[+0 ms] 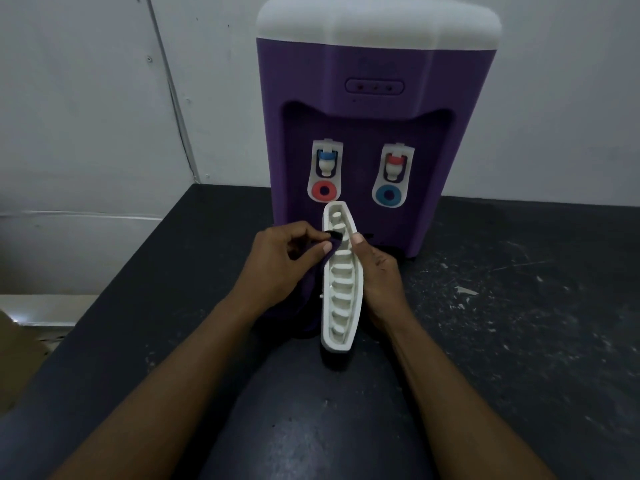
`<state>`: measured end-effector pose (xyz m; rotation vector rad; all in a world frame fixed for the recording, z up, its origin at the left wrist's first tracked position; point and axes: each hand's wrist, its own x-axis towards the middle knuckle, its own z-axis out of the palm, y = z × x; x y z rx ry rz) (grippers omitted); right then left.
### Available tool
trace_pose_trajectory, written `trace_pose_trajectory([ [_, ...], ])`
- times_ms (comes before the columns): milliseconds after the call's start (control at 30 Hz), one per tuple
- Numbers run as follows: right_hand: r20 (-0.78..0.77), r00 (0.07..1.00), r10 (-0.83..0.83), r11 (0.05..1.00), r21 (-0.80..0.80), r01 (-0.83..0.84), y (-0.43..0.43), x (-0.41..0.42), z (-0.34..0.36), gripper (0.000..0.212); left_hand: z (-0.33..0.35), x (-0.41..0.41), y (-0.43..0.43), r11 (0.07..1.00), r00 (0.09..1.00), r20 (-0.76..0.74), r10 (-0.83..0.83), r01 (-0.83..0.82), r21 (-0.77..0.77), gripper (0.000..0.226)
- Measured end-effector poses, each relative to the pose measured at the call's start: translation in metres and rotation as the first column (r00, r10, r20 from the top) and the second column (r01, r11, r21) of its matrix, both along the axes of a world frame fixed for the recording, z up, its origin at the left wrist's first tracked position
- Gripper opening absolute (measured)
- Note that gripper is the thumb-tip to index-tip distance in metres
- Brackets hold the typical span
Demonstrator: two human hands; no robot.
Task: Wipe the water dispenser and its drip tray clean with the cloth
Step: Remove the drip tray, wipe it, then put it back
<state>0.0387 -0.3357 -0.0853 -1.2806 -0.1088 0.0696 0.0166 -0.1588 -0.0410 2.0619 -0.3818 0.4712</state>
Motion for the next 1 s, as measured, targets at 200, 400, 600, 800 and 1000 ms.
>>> trace_pose_trajectory([
  [200, -0.001, 0.999, -0.046, 0.999, 0.010, 0.046, -0.003, 0.002, 0.001, 0.043, -0.010, -0.020, 0.002, 0.987, 0.979, -0.127, -0.161, 0.164, 0.009, 0.012],
  [400, 0.000, 0.994, -0.109, 0.994, -0.021, 0.109, -0.004, 0.004, -0.002, 0.044, -0.017, -0.036, 0.007, 0.949, 0.926, -0.261, -0.272, 0.304, 0.089, 0.011],
  [600, -0.005, 0.992, -0.123, 0.991, -0.049, 0.122, -0.002, 0.006, -0.005, 0.045, -0.025, -0.046, 0.009, 0.916, 0.930, -0.164, -0.328, 0.356, 0.187, 0.015],
  [800, 0.006, 0.991, -0.137, 0.987, -0.080, 0.137, 0.000, 0.004, -0.005, 0.046, -0.036, -0.050, -0.017, 0.924, 0.961, 0.084, -0.263, 0.225, 0.310, 0.010],
  [1000, 0.088, 0.990, -0.107, 0.986, -0.121, 0.117, 0.007, 0.000, -0.004, 0.048, -0.033, -0.041, -0.032, 0.956, 0.970, 0.240, -0.035, -0.037, 0.290, 0.011],
])
